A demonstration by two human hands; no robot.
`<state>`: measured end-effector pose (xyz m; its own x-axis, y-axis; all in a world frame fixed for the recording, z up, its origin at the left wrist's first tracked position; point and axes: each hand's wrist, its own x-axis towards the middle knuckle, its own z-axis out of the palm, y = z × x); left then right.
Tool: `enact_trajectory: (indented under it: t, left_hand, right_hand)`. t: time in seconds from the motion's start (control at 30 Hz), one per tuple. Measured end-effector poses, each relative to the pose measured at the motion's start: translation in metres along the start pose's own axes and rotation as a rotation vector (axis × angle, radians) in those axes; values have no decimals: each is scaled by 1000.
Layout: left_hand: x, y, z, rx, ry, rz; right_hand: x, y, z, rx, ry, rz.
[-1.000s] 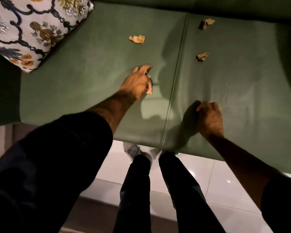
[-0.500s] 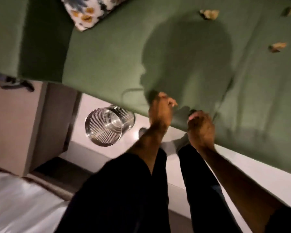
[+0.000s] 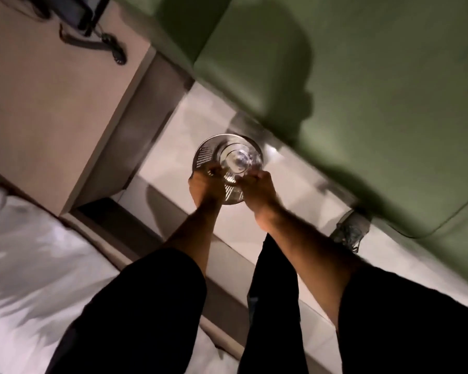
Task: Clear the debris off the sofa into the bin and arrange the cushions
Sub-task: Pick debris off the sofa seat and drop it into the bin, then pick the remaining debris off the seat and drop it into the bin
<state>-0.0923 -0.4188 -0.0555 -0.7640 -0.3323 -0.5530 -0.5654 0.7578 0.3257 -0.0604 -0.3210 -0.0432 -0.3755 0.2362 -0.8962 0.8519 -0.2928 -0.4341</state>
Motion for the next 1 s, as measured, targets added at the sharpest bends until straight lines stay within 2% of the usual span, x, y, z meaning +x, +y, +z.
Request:
enact_trajectory:
  t: [0.1, 0.23, 0.33, 0.43, 0.57, 0.63, 0.7, 0.73, 0.8, 0.9, 1.0]
  left_hand:
    - [6, -5, -4, -2, -5, -15]
    - [0, -8, -11, 48, -15, 17]
    - [-18, 4, -12, 161, -82, 183]
    - [-41, 28, -5, 251, -184, 406]
    - [-79, 105, 20, 342, -331, 944]
    - [-98, 162, 44, 307, -429, 1122]
    - [-113, 225, 73, 281, -515, 1174]
    - [-119, 259, 91, 276, -501, 1202]
    - [-127, 325, 132, 307, -372, 1246]
    - [-125, 409, 183, 414, -233, 1269]
    - [-120, 457, 222, 555, -211, 1285]
  right_hand:
    - [9, 1, 9, 202, -30, 33]
    - [8, 19, -15, -51, 8, 74]
    - [0, 21, -45, -136, 50, 38]
    - [-17, 11, -91, -121, 168, -137]
    - [-31, -7, -207, -259, 432, -458]
    - [-29, -26, -277, -341, 603, -523]
    - [-17, -50, -348, -403, 793, -557]
    - [-7, -62, -386, -429, 874, -541]
    - [15, -86, -455, -467, 966, -446]
    - [48, -107, -523, -656, 962, -366]
    - [75, -106, -554, -789, 807, -322]
